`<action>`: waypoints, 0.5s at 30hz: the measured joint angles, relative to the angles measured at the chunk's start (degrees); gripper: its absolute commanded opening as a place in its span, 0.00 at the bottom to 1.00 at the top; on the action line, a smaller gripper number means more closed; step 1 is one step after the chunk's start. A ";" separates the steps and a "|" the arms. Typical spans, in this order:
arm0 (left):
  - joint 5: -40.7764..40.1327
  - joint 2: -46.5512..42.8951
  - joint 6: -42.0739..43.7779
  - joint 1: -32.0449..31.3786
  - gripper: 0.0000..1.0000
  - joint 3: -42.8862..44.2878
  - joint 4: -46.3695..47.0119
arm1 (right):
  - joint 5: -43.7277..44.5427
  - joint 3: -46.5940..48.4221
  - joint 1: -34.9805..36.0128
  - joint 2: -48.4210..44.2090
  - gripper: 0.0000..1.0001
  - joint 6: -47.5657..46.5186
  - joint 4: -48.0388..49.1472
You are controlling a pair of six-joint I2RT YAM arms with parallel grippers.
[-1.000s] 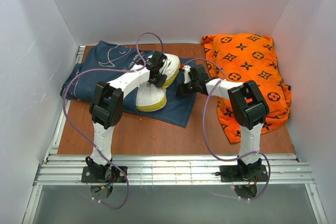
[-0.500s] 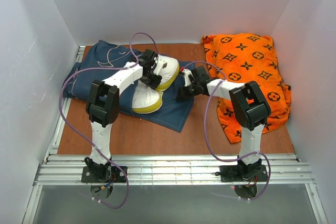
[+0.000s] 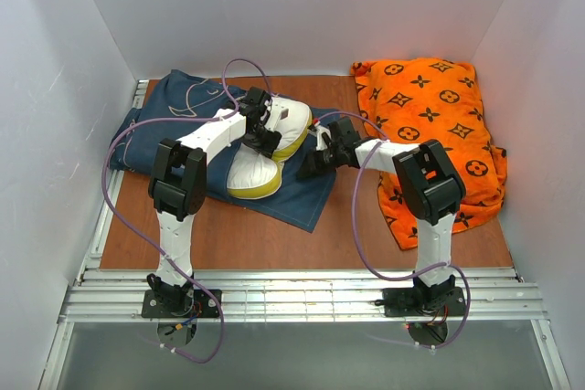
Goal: Put the pillow into the pillowcase
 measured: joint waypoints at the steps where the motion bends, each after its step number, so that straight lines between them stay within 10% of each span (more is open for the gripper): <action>1: 0.15 0.00 -0.09 0.02 0.00 0.02 0.00 | -0.20 -0.17 0.26 0.31 0.17 0.85 0.90; 5: 0.57 0.20 -0.37 0.11 0.02 0.61 -0.52 | -0.17 1.31 1.03 3.78 0.16 4.57 6.91; 9: 0.72 0.20 -0.52 0.11 0.35 1.29 -1.31 | 1.88 3.13 2.25 6.69 0.17 7.17 10.27; 15: 0.37 -0.90 -1.92 0.59 0.55 5.68 -4.87 | 5.92 3.65 3.67 6.82 0.16 7.45 11.13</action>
